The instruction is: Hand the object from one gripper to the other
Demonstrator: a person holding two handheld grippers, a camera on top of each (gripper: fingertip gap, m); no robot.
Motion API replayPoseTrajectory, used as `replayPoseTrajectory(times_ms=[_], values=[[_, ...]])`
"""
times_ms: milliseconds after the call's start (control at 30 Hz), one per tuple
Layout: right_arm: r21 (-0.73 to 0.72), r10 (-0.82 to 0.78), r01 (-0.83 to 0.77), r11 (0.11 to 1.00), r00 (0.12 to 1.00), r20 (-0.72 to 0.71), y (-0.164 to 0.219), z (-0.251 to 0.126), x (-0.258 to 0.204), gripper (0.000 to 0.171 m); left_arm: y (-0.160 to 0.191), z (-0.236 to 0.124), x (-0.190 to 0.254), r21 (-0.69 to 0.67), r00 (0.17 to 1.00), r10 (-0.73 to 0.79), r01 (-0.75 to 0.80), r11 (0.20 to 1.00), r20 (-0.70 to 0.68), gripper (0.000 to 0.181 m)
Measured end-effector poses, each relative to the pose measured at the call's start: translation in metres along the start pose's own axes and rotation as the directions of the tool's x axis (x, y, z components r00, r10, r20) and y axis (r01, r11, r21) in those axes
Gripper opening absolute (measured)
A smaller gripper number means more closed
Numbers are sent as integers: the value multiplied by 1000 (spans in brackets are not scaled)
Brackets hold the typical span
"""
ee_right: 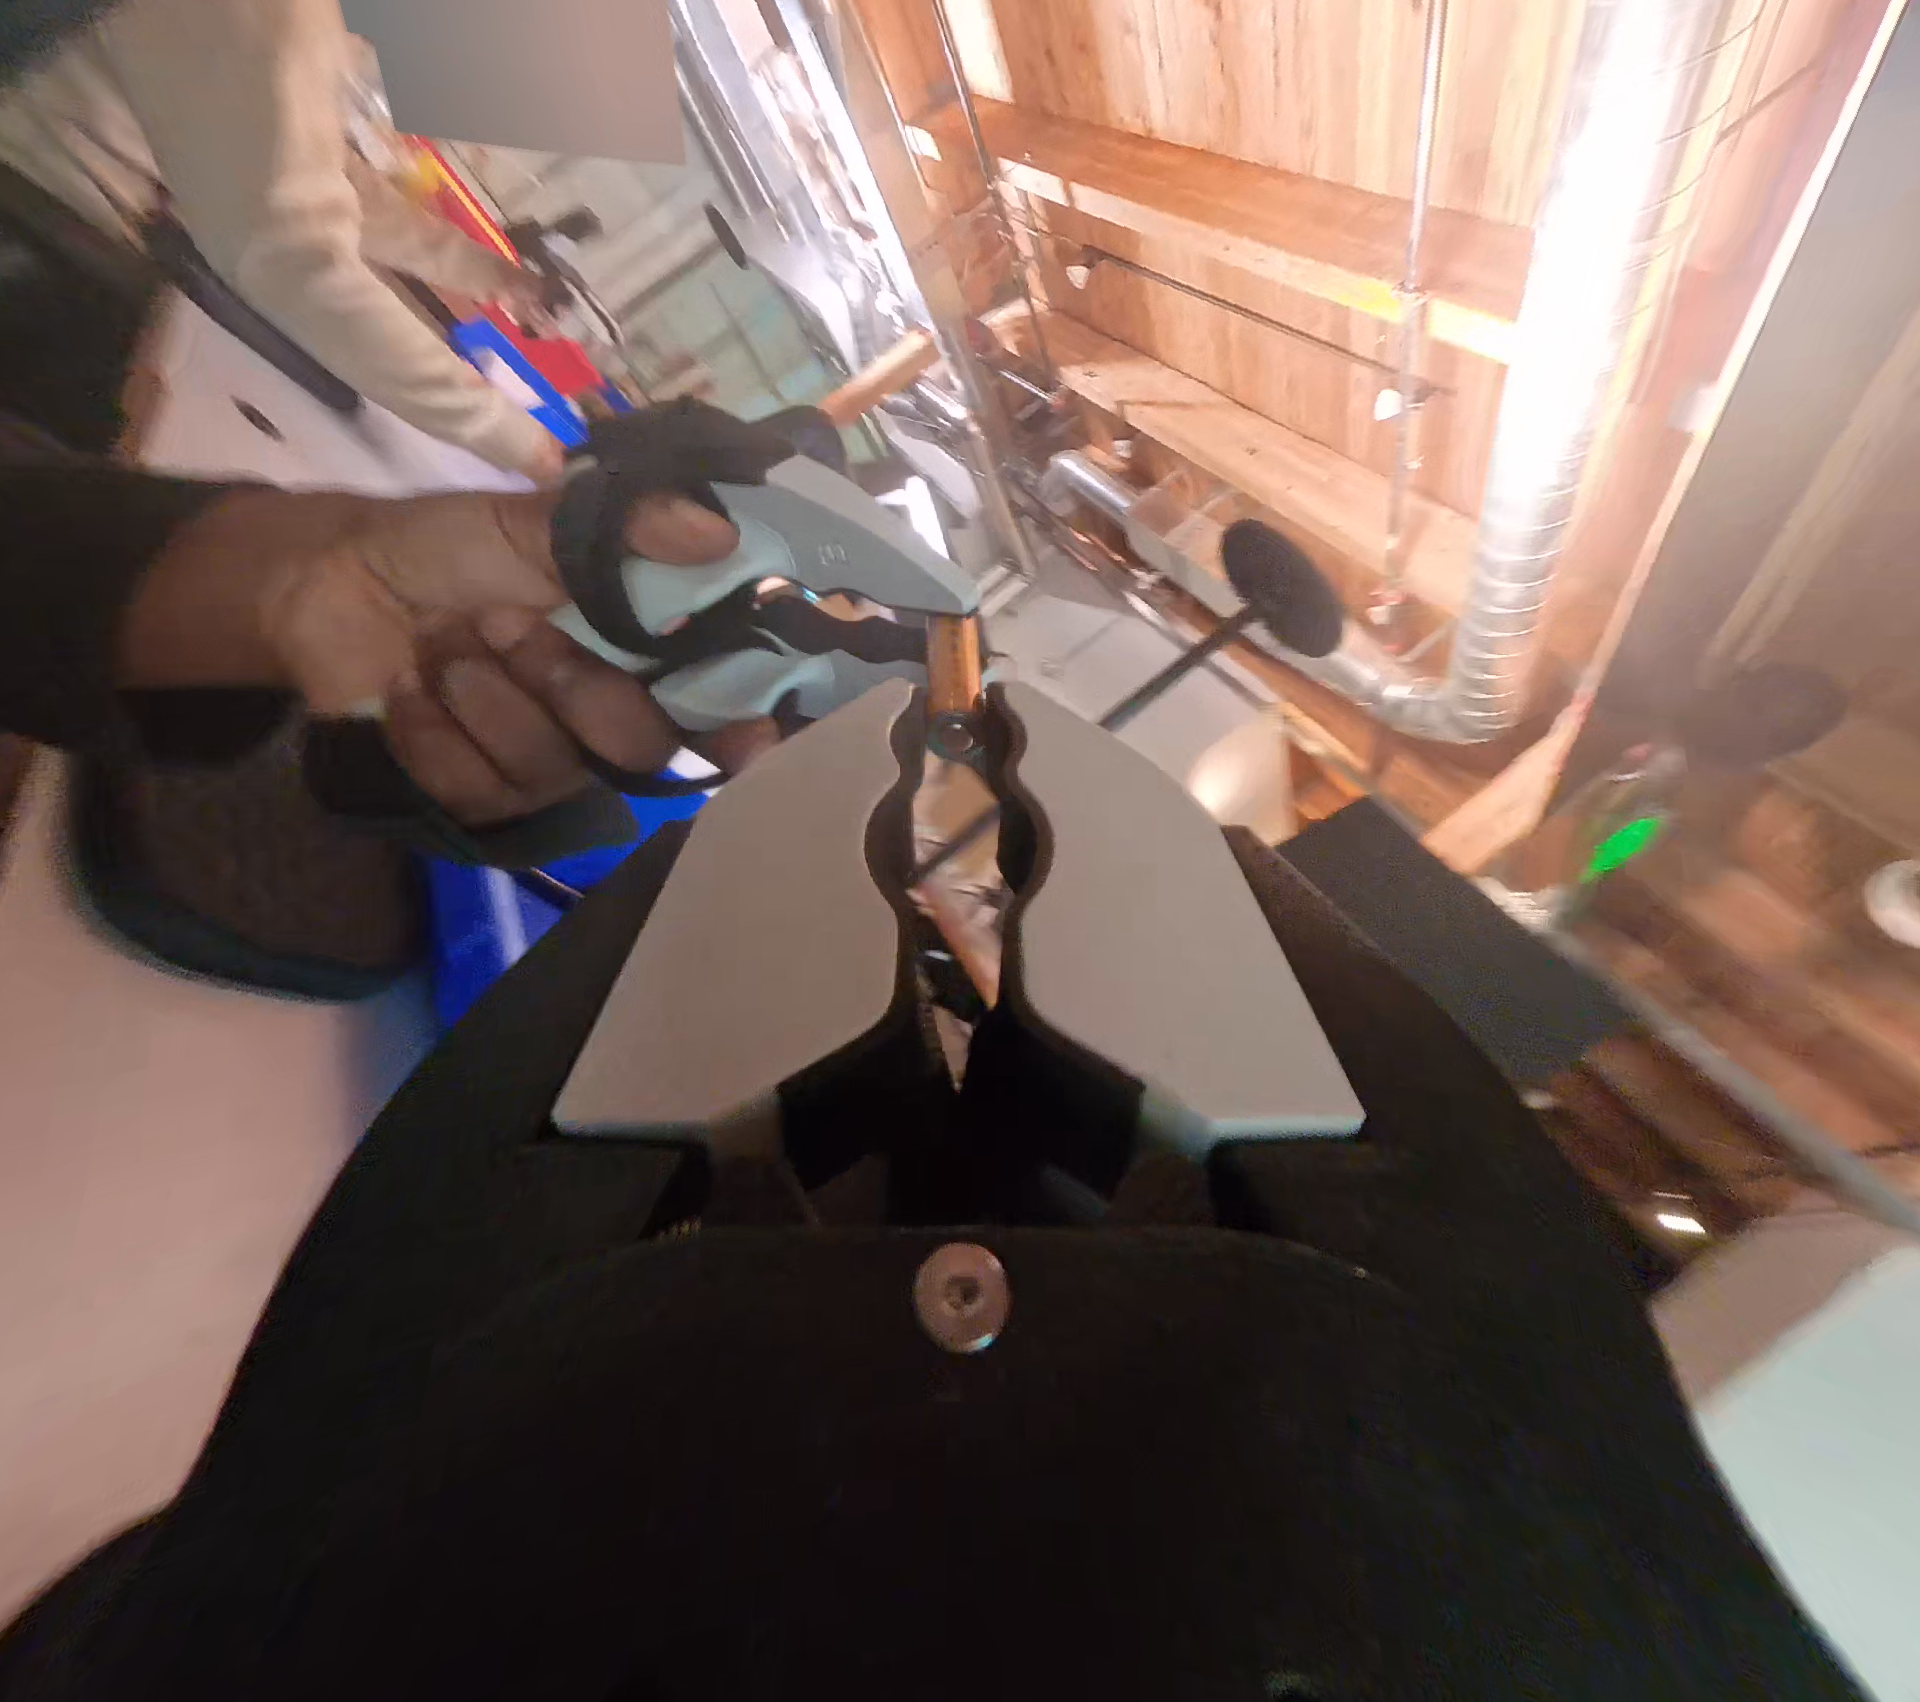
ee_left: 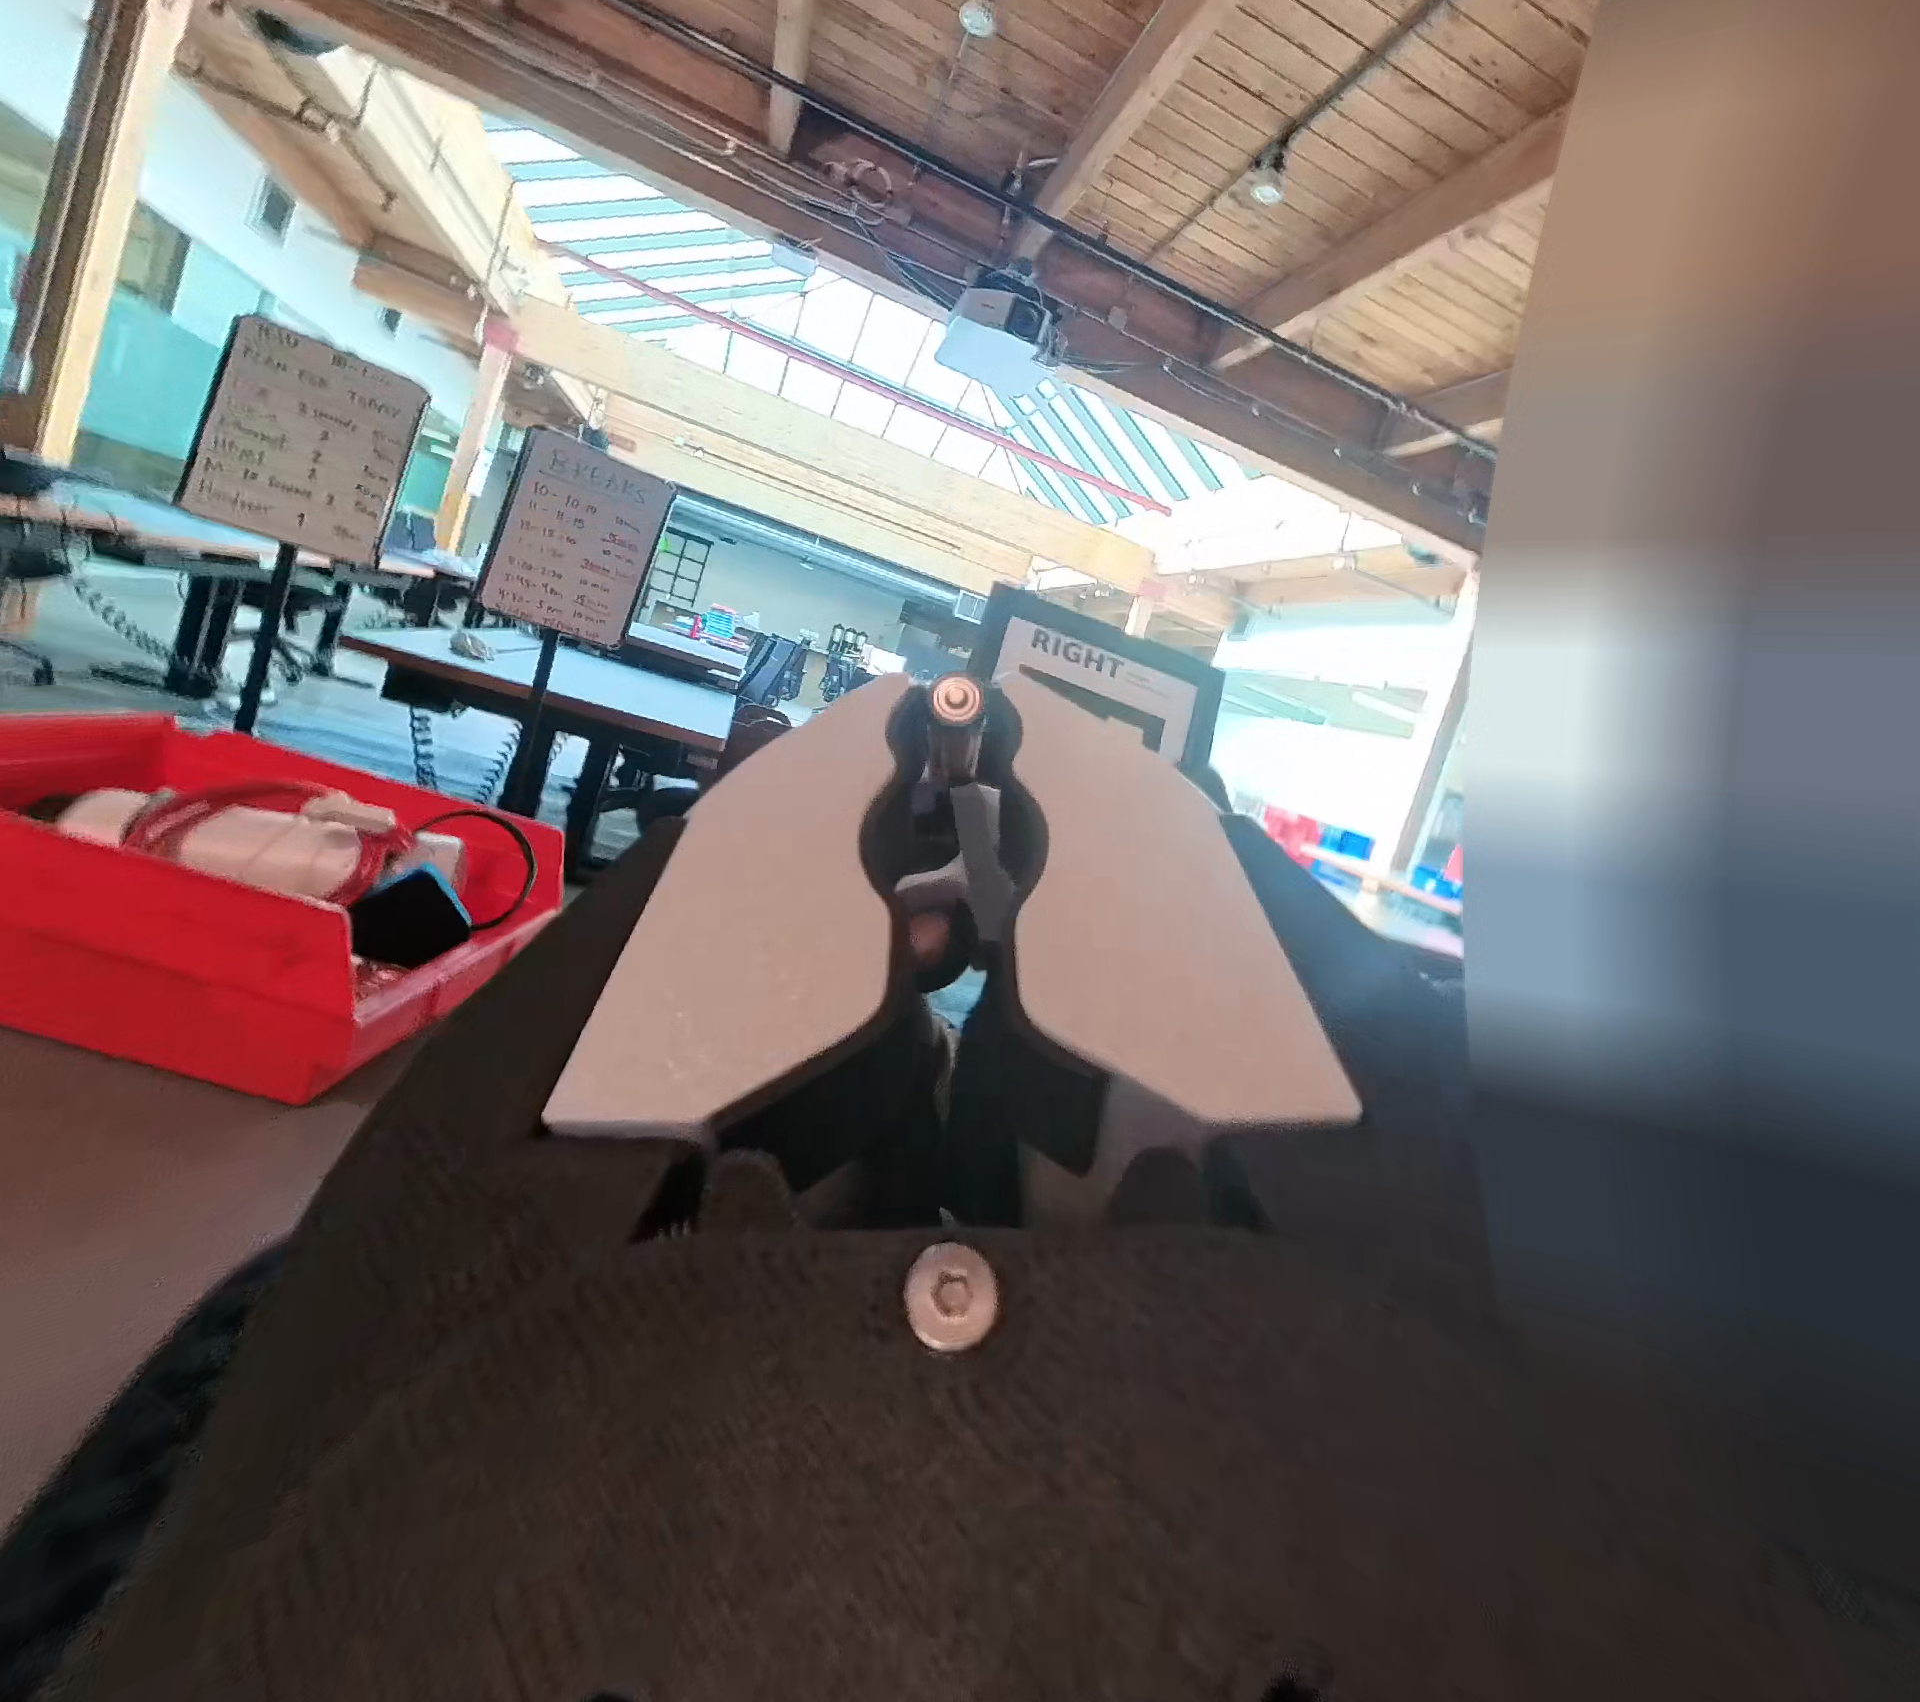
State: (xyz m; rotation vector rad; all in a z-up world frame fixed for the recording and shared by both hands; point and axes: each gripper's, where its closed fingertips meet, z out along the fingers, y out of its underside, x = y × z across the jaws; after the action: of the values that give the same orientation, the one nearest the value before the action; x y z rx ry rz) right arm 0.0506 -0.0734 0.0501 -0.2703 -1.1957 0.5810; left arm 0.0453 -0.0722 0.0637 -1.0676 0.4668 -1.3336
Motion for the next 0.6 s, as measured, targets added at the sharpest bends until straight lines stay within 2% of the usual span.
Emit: replayPoseTrajectory(times_ms=[33, 100, 133, 200, 300, 367, 500, 600], values=[[24, 77, -78, 997, 997, 29, -3, -1, 0, 10, 0, 0, 4, -7, 998, 57, -58, 998, -22, 10], [45, 268, -274, 961, 958, 104, -5, -1, 0, 11, 0, -2, 13, -10, 979, 193, -194, 981, -61, 26], [40, 342, -349, 936, 931, 128, -5, -2, 1, 11, 0, -4, 15, -20, 963, 261, -263, 965, -59, 28], [43, 423, -435, 899, 891, 167, -5, -4, 3, 11, 4, -7, 13, -87, 919, 393, -394, 915, -29, 28], [32, 375, -389, 921, 904, 208, -4, -7, -2, 11, 8, -11, 6, -191, 881, 473, -459, 867, 28, 29], [18, 321, -337, 941, 910, 261, -5, -8, -13, 11, 10, -10, 3, -229, 908, 415, -392, 891, 63, 28], [20, 226, -239, 971, 939, 259, -5, -9, -17, 11, 25, -9, 2, -321, 954, 294, -262, 910, 55, 24], [-2, 167, -172, 985, 953, 254, -2, -10, -19, 10, 29, -7, 6, -333, 965, 262, -237, 913, 32, 11]])
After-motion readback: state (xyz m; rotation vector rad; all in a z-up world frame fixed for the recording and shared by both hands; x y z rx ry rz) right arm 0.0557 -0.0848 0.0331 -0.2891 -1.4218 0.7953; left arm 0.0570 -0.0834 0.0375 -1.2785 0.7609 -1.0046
